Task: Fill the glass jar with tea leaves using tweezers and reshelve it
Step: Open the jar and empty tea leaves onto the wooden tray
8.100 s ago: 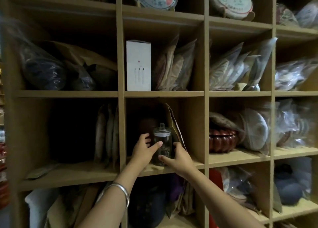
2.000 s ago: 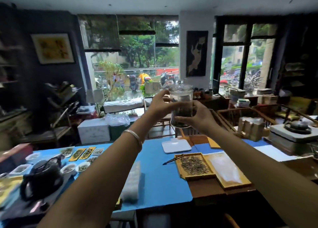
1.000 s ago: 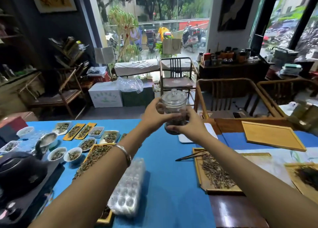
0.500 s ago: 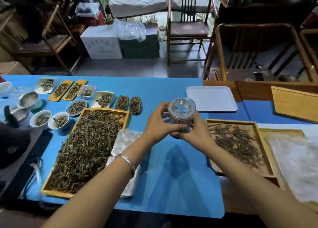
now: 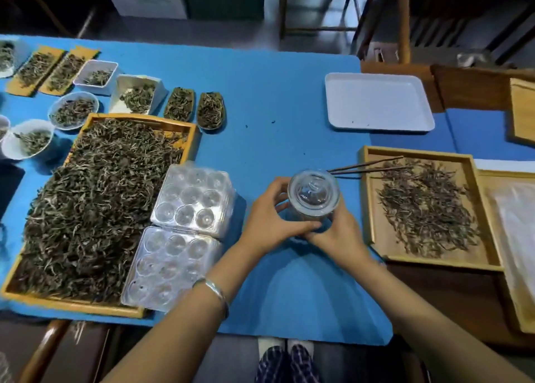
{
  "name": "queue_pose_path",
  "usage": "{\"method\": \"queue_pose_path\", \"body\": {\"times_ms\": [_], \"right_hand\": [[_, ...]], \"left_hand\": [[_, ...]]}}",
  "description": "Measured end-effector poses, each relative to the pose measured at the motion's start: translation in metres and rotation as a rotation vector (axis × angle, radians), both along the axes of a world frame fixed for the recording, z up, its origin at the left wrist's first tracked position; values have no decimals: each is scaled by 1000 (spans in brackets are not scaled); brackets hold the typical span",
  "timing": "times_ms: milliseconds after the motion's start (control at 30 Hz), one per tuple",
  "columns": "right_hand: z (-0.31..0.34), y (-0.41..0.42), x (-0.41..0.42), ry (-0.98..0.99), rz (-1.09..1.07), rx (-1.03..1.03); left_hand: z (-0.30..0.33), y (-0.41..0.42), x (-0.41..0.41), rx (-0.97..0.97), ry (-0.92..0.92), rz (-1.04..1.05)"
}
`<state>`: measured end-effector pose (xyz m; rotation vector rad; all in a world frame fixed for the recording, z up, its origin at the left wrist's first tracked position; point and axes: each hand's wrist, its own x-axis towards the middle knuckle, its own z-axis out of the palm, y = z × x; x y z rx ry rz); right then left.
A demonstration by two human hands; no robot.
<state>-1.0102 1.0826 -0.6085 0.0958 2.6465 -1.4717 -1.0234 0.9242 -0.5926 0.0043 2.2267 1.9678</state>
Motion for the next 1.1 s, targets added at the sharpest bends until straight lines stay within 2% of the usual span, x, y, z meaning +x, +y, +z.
{"method": "queue_pose_path", "body": {"times_ms": [267, 333, 400, 467, 533, 600, 700, 900, 1100], "right_hand": [[-10, 5, -1, -33, 65, 31], [-4, 10, -4, -44, 174, 17], [3, 24, -6, -35, 349, 114], [11, 41, -3, -18, 417, 200], [24, 52, 4, -9, 268, 95], [40, 51, 6, 40, 87, -132], [61, 36, 1, 153, 45, -205], [70, 3, -7, 128, 214, 95], [66, -6, -10, 253, 198, 338]], "left_hand": [[-12, 6, 3, -42, 24, -18], [-12, 5, 2, -61, 31, -32], [-10, 5, 2, -89, 44, -54], [-10, 4, 3, -95, 40, -67], [-9, 4, 3, -91, 33, -69], [-8, 4, 3, -86, 30, -74], [-7, 5, 3, -68, 22, -78], [-4, 4, 3, -41, 14, -84], [-9, 4, 3, -53, 0, -79]]}}
